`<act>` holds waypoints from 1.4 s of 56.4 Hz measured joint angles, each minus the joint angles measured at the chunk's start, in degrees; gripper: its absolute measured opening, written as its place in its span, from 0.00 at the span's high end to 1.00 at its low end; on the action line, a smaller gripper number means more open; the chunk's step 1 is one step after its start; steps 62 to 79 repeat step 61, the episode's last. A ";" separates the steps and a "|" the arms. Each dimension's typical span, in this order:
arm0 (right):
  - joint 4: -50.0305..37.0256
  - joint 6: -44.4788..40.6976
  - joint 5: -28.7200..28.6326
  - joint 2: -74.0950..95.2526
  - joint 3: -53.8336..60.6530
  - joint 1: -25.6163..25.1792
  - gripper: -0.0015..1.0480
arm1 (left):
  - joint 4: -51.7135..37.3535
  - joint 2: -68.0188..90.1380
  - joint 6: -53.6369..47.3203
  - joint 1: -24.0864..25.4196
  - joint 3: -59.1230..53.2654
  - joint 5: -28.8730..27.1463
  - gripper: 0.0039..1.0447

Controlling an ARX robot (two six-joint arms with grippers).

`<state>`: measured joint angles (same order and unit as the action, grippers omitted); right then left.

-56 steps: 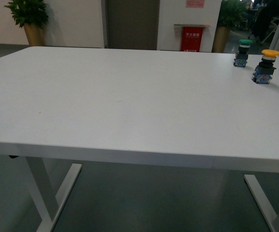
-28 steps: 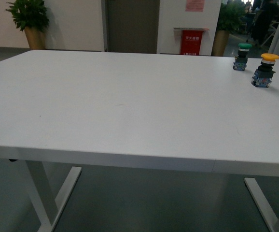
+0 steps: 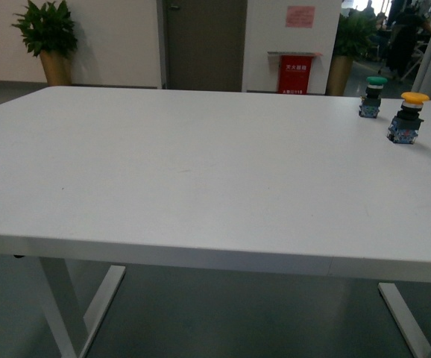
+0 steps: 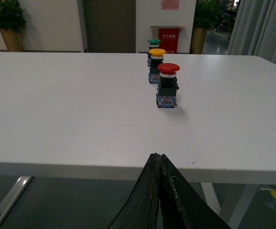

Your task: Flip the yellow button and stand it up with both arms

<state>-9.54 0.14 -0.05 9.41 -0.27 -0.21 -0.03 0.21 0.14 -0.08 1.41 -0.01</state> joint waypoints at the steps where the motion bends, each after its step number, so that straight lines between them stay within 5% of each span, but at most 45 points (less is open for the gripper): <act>1: 0.87 0.00 0.00 -0.81 0.00 0.00 0.97 | 0.00 0.00 0.00 0.00 0.00 0.00 0.06; 5: 8.68 -0.02 -0.02 -6.67 -0.02 0.00 0.97 | 0.00 0.00 0.00 0.00 0.00 0.00 0.06; 23: 9.51 -0.11 0.00 -9.18 -0.02 0.00 0.95 | 0.00 0.00 0.00 0.00 0.00 0.00 0.06; 51: 9.51 -0.02 -0.02 -9.18 -0.02 0.00 0.05 | 0.00 -0.02 0.00 0.00 0.00 0.00 0.06; 79: 9.51 -0.09 -0.02 -9.18 -0.02 0.00 0.07 | 0.00 -0.02 0.00 0.00 0.00 0.00 0.06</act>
